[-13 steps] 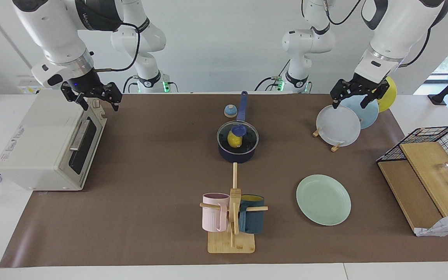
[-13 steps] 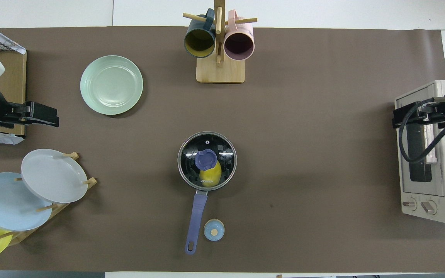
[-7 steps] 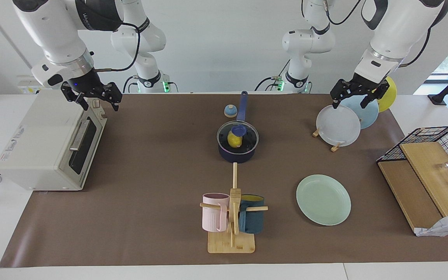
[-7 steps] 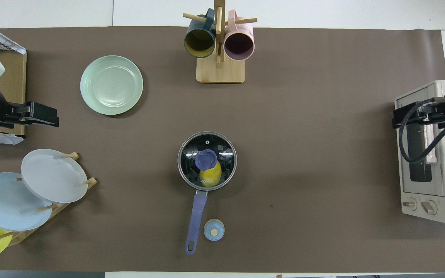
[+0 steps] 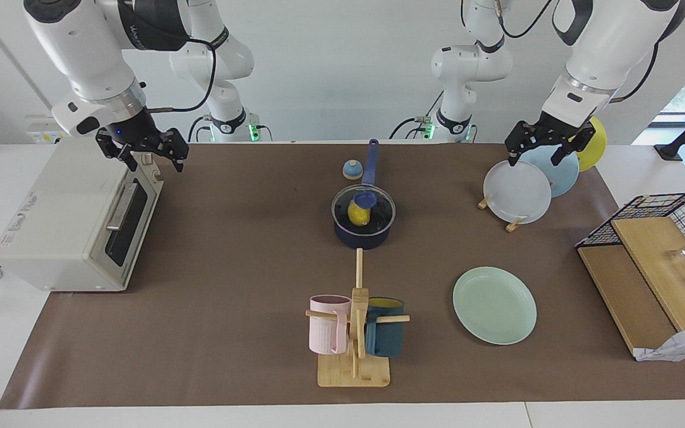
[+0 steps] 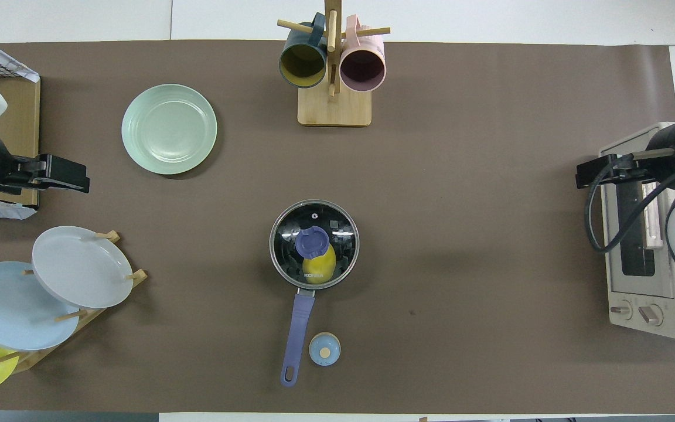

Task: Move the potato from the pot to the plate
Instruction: 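Reach the right gripper to the glass lid knob and grasp it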

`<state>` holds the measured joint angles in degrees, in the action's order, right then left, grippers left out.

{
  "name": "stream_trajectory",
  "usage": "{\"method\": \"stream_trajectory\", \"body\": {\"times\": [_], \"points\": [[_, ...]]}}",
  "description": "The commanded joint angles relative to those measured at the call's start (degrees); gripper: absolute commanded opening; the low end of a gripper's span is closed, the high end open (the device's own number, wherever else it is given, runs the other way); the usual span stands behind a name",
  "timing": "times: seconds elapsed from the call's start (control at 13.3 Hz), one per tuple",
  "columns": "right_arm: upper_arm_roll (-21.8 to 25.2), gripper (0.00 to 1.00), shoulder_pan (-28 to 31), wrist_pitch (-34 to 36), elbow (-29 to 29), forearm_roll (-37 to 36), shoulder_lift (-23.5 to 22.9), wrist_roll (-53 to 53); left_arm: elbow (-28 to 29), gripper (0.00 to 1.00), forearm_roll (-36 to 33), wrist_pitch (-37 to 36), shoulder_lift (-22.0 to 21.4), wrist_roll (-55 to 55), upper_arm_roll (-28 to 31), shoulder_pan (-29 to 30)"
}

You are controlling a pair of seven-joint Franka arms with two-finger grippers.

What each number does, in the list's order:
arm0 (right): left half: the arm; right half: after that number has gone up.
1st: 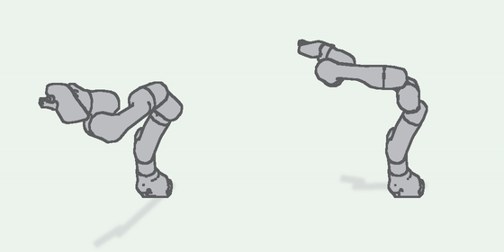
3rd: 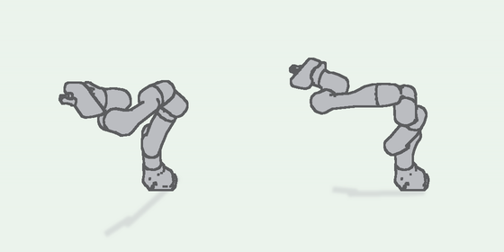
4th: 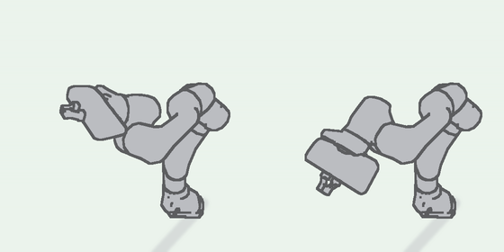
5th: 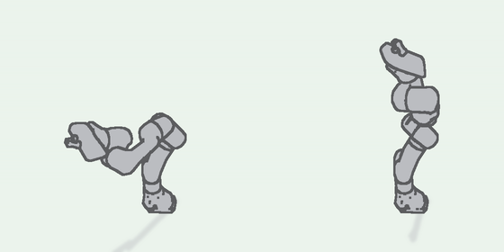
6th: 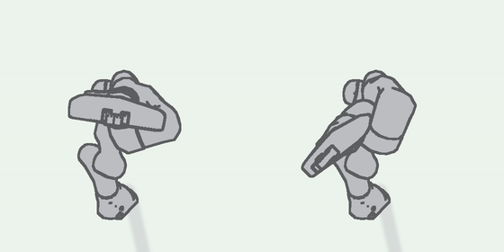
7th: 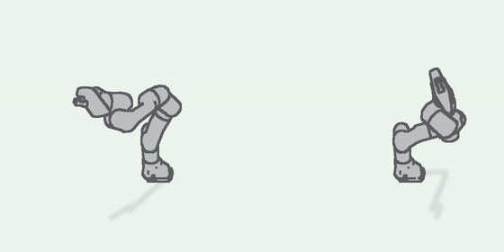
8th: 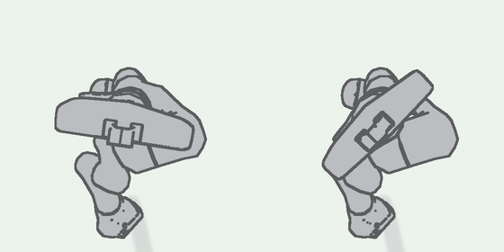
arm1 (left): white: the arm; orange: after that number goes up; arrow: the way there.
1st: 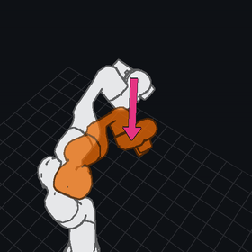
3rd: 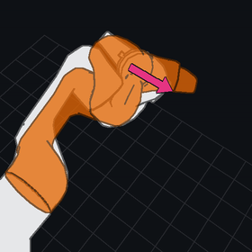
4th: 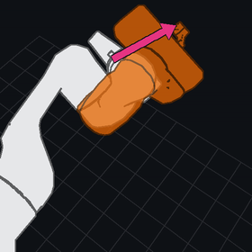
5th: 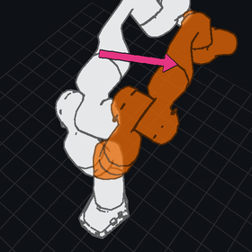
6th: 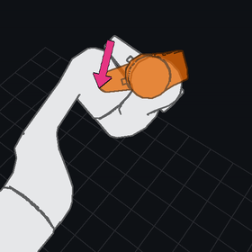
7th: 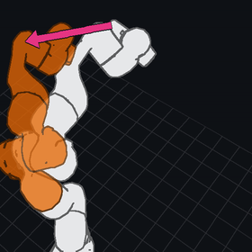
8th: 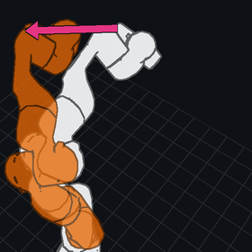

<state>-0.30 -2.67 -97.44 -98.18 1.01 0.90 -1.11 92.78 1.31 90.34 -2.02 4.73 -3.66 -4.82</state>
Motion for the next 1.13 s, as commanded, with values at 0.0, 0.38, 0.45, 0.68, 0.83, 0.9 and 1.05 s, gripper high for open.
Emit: {"method": "stream_trajectory", "body": {"times": [0.0, 0.38, 0.45, 0.68, 0.83, 0.9, 1.05], "points": [[-0.4, 1.00, -7.1, -1.7, -0.4, 1.6, -0.7, 4.8, 1.5, 1.00, 0.3, 0.3, -1.4, 0.0, -0.3, 0.8], [-0.5, 1.00, -22.5, -2.2, 8.0, 1.5, -9.3, 23.7, 1.5, 1.00, 0.4, 0.3, -1.4, 0.0, -0.3, 0.8], [-0.5, 1.00, -25.3, -4.1, 9.0, 1.1, -11.6, 27.3, 1.5, 1.00, 0.3, 0.3, -1.4, 0.0, -0.3, 0.8], [-0.6, 1.00, -32.6, -9.8, 8.7, 0.1, -14.8, 35.1, 1.5, 1.00, 0.3, 0.3, -1.4, 0.0, -0.3, 0.8], [-0.7, 1.00, -35.5, -11.0, 8.4, -0.5, -15.4, 36.9, 1.5, 1.00, 0.3, 0.4, -1.4, 0.0, -0.3, 0.8], [-0.8, 1.00, -36.1, -12.8, 8.1, -1.8, -16.5, 37.0, 1.5, 1.00, 0.3, 0.3, -1.4, 0.0, -0.3, 0.8], [-0.7, 1.00, -37.5, -17.6, 4.8, -3.8, -16.8, 37.0, 1.5, 1.00, 0.4, 0.2, -1.4, 0.1, -0.3, 0.8]]}}
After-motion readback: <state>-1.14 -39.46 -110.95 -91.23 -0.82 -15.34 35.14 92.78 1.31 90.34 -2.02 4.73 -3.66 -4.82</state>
